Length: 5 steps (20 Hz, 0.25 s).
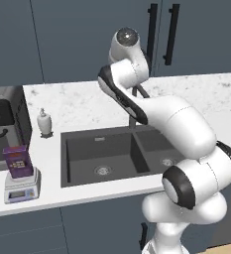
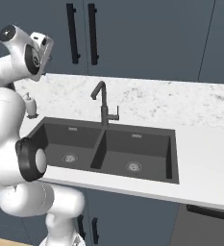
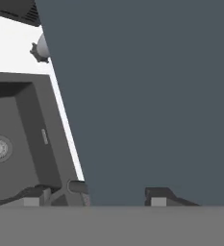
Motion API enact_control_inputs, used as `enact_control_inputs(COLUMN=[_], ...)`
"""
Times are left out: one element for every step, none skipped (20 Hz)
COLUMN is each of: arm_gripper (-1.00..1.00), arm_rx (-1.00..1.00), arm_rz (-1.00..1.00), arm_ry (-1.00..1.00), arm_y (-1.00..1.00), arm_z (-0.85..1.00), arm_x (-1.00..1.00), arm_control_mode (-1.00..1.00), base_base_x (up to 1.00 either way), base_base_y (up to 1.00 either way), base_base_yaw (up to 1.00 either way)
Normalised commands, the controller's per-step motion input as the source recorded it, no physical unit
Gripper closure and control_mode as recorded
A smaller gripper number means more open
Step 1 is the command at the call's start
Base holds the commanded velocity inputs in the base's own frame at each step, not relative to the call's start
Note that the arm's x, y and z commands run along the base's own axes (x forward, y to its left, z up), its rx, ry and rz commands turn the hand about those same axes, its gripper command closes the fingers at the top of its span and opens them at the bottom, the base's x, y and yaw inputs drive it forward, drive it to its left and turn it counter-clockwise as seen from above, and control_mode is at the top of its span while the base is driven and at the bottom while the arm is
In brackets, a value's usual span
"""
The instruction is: Pick the cereal and place it on the digital scale for weighing, and close the cabinet.
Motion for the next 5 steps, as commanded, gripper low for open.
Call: enact_control_inputs(arm_gripper=[-1.00,-1.00,-1.00,-1.00,-1.00], arm_rx=[0.20,0.19,0.17,0.14,0.08], arm_rz=[0.24,0.24,0.24,0.23,0.17], arm_ry=[0.00,0.00,-0.09,-0.13,-0.25], arm_y=[-1.00,-1.00,-1.00,-0.97,-0.73], arm_z=[0.00,-0.09,-0.11,-0.22,-0.24], arm_x=[0.43,0.45,0.43,0.42,0.40], arm_control_mode=[-1.00,-1.00,-1.00,-1.00,-1.00], base_base_x=[0.00,0.00,0.00,0.00,0.00], base_base_y=[0.00,0.00,0.00,0.00,0.00], base_base_yaw=[0.00,0.00,0.00,0.00,0.00])
